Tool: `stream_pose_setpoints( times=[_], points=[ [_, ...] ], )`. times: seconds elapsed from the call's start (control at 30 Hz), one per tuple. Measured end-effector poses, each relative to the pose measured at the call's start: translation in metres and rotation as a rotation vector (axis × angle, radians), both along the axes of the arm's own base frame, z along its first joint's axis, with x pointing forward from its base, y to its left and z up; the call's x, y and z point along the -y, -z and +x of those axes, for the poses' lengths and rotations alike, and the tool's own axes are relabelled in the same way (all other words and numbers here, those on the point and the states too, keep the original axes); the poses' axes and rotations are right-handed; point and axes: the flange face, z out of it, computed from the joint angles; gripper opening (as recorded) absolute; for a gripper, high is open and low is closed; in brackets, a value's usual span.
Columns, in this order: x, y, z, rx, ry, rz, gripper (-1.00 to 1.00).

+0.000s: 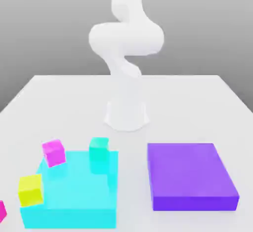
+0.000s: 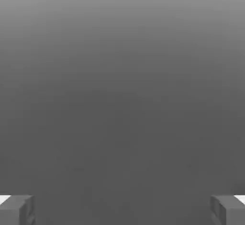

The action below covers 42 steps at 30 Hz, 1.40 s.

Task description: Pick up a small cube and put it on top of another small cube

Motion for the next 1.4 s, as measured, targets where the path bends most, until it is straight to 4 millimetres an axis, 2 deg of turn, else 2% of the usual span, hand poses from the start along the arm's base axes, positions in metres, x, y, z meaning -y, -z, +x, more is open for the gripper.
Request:
stream_pose_setpoints(
  times=[0.13,0.27,0.4,0.53,0.67,0.8,0.93,1.07,1.2,1.23,1.4],
  points=[
    [0.030,0.048,0.049,-0.091,0.213,0.042,0.00],
    [0.069,0.102,0.087,-0.168,0.413,0.092,0.00],
    [0.113,0.161,0.113,-0.237,0.609,0.152,0.00],
    [0.160,0.224,0.128,-0.297,0.803,0.223,0.00],
    [0.215,0.288,0.127,-0.348,1.011,0.309,0.00],
    [0.250,0.353,0.123,-0.396,1.184,0.403,0.00],
    [0.283,0.415,0.110,-0.437,1.365,0.513,0.00],
    [0.311,0.474,0.089,-0.470,1.551,0.640,0.00],
    [0.318,0.536,0.084,-0.477,1.602,0.677,0.00],
    [0.318,0.548,0.083,-0.478,1.603,0.677,-1.00],
    [0.318,0.548,0.083,-0.475,1.602,0.678,-1.00]
  ],
)
